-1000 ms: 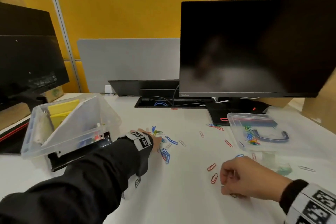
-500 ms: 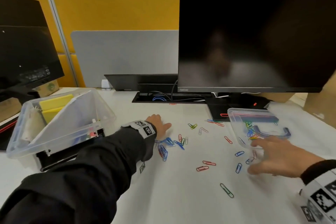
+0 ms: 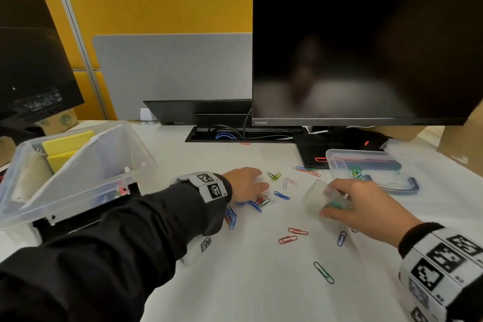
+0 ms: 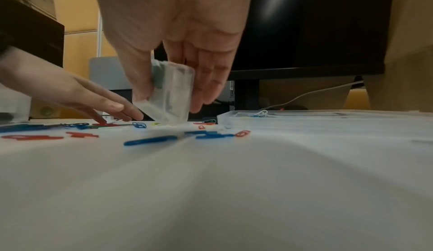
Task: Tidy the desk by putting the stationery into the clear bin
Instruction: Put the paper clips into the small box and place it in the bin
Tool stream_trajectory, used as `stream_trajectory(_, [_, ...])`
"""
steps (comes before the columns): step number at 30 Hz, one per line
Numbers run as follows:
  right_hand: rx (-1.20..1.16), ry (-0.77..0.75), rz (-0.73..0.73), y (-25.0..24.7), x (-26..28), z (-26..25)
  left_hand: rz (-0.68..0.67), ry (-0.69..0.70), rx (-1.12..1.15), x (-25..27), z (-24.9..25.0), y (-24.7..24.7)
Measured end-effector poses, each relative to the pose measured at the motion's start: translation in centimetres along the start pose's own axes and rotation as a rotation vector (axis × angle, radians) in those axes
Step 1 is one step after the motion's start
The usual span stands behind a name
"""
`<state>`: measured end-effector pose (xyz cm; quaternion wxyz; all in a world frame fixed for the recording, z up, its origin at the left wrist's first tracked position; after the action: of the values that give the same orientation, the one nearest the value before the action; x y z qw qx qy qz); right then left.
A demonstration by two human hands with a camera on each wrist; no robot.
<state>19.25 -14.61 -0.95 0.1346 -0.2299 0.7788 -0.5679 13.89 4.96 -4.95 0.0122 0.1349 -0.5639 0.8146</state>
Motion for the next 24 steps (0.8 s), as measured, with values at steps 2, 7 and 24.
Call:
stream_trajectory(2, [0.006, 0.012, -0.002, 0.1, -0.4, -0.3, -0.021, -0.008, -0.011, -1.1, -0.1, -0.3])
stream_trajectory(7, [0.005, -0.021, 0.061, -0.3, -1.5, -1.0, -0.082, 0.094, -0.053, -3.8, 1.8, -0.6])
stream_trajectory(24, [-0.040, 0.118, 0.052, 1.1, -5.6, 0.2, 0.051, -0.155, -0.304, -10.1, -6.0, -6.6])
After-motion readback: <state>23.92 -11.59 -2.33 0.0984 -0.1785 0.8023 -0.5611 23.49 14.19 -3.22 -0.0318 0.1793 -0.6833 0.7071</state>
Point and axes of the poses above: each hand's wrist, its own x-axis away from the middle knuckle, its own y-axis out of the palm, z = x × y, the point moved 8 cm from there along -x, towards the middle knuckle, and after that the axes turned 10 degrees about y, right-handed, at the moved point
